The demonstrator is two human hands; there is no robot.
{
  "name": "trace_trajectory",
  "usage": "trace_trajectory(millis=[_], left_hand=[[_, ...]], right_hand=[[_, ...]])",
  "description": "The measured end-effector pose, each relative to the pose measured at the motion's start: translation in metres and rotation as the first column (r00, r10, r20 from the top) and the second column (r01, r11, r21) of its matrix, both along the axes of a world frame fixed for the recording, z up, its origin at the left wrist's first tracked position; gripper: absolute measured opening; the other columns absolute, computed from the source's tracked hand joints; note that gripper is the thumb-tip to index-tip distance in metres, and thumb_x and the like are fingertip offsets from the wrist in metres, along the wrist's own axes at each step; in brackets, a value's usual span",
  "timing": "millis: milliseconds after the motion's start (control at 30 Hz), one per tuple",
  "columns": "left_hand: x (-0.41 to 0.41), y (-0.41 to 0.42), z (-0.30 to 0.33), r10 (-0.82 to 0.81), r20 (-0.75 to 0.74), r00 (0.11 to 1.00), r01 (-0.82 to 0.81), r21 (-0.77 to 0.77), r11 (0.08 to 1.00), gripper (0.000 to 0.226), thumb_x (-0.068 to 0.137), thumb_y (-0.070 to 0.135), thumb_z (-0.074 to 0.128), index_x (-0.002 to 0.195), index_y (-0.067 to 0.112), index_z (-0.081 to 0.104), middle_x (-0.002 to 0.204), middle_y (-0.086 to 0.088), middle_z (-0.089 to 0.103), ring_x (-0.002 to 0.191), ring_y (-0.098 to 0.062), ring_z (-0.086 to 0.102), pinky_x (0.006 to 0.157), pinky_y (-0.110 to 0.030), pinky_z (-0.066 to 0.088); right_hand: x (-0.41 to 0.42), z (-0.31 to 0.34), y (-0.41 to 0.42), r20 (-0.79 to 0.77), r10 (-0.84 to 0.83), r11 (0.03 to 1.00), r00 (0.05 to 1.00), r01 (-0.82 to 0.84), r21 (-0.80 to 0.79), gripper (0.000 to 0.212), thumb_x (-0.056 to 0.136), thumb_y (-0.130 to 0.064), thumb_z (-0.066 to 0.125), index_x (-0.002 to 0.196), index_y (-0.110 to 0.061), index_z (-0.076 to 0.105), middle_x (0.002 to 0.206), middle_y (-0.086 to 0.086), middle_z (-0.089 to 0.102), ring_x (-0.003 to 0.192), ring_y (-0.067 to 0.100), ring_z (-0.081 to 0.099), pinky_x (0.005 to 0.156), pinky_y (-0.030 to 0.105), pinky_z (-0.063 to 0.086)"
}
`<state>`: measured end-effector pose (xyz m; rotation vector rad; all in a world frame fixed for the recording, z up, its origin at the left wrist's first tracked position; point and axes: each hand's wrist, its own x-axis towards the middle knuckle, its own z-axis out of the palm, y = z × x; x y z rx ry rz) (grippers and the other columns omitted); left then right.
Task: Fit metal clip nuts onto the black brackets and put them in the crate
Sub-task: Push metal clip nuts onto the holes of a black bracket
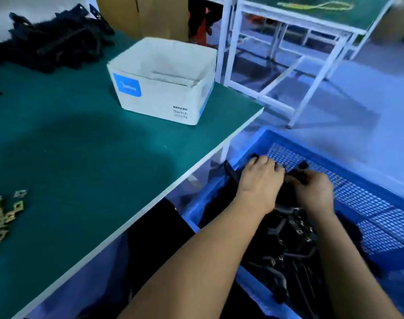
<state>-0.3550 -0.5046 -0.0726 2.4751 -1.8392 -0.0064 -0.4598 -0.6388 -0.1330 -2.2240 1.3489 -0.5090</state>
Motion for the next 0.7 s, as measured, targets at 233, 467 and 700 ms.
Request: trace_trajectory(millis=[233,467,700], left_hand=[[-0.018,0.005,-0.076,0.044,-0.287,0.957,0.065,0.359,0.931,0.093,0.086,0.03,0.077,0.16,0.013,0.022,0.167,-0.01,0.018,0.156,-0.028,0.01,0.127,-0.046,0.016],[0.017,-0.006,0.002,0.027,-0.504,0.863,-0.253,-0.385,0.888,0.05,0.089,0.004,0.063,0.138,0.009,0.055,0.162,-0.007,0.036,0.147,-0.025,0.035,0.117,-0.039,0.036],[0.121,0.091,0.118,0.098,-0.499,0.861,-0.497,-0.784,0.373,0.027,0.076,0.002,0.062,0.101,0.012,0.066,0.106,0.001,0.064,0.097,-0.015,0.058,0.086,-0.028,0.047]], right_hand=[[-0.012,-0.058,0.006,-0.526,-0.072,0.93,0.847,0.247,0.27,0.049,0.097,-0.036,0.061,0.146,-0.032,0.053,0.149,0.016,0.045,0.139,0.043,0.029,0.114,0.057,0.033],[0.053,0.027,0.038,0.002,-0.227,0.973,0.974,0.227,-0.044,0.038,0.094,-0.024,0.064,0.131,-0.017,0.067,0.136,0.021,0.057,0.131,0.042,0.043,0.108,0.053,0.033],[0.163,0.145,0.16,0.507,0.439,0.838,0.742,-0.135,-0.529,0.018,0.092,-0.017,0.058,0.09,-0.006,0.071,0.085,0.015,0.066,0.083,0.033,0.057,0.069,0.034,0.032]])
